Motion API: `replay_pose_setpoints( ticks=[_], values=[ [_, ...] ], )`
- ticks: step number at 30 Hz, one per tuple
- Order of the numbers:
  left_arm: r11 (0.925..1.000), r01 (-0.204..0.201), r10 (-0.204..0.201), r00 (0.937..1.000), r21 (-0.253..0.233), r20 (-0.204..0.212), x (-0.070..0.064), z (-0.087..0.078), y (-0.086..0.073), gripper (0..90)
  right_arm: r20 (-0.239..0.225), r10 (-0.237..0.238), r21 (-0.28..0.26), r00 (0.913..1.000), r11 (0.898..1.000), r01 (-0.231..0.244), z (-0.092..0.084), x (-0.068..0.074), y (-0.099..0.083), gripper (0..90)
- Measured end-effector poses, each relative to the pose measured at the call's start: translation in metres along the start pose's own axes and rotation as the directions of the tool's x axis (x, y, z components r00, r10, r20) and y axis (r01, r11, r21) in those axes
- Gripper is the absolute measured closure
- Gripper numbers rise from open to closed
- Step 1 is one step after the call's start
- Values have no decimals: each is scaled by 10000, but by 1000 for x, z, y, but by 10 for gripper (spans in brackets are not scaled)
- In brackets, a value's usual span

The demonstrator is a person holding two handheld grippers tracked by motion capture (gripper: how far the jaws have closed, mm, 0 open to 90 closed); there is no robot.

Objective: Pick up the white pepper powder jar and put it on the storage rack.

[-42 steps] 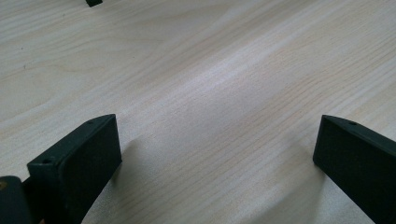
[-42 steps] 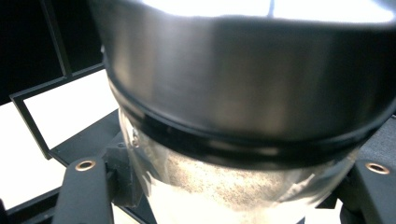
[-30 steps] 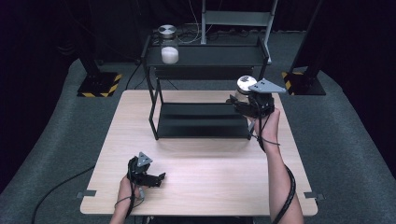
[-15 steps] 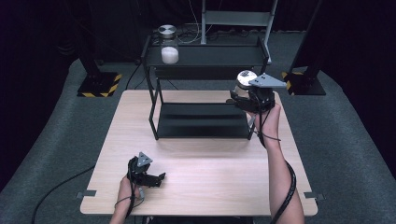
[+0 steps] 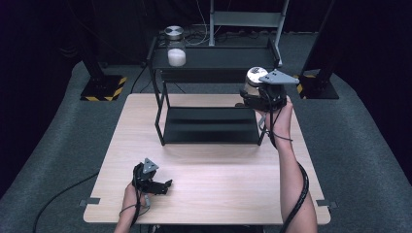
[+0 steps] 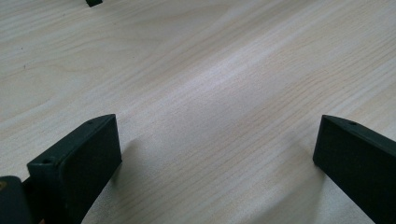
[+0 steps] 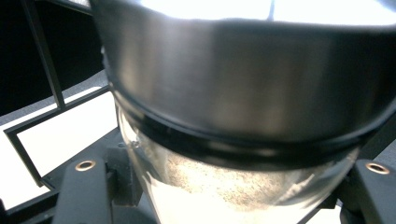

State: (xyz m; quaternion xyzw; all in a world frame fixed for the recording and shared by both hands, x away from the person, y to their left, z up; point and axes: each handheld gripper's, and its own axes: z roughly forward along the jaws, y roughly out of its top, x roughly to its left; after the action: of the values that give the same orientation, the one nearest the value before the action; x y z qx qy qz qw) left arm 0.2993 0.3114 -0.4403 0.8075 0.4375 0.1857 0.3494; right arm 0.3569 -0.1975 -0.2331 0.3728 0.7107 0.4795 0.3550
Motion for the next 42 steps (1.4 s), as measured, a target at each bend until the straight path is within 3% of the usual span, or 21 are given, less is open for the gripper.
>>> replay_pose_setpoints(
  ticks=[25,42],
  values=[
    [10000,-9,9,10000,-13,10,0,0,0,4,325,-144,-12,9994,9999,145,6,-4,34,299],
    [10000,-49,49,10000,-2,23,0,0,0,6,388,212,4,9990,9998,-213,16,-15,55,299]
  ],
)
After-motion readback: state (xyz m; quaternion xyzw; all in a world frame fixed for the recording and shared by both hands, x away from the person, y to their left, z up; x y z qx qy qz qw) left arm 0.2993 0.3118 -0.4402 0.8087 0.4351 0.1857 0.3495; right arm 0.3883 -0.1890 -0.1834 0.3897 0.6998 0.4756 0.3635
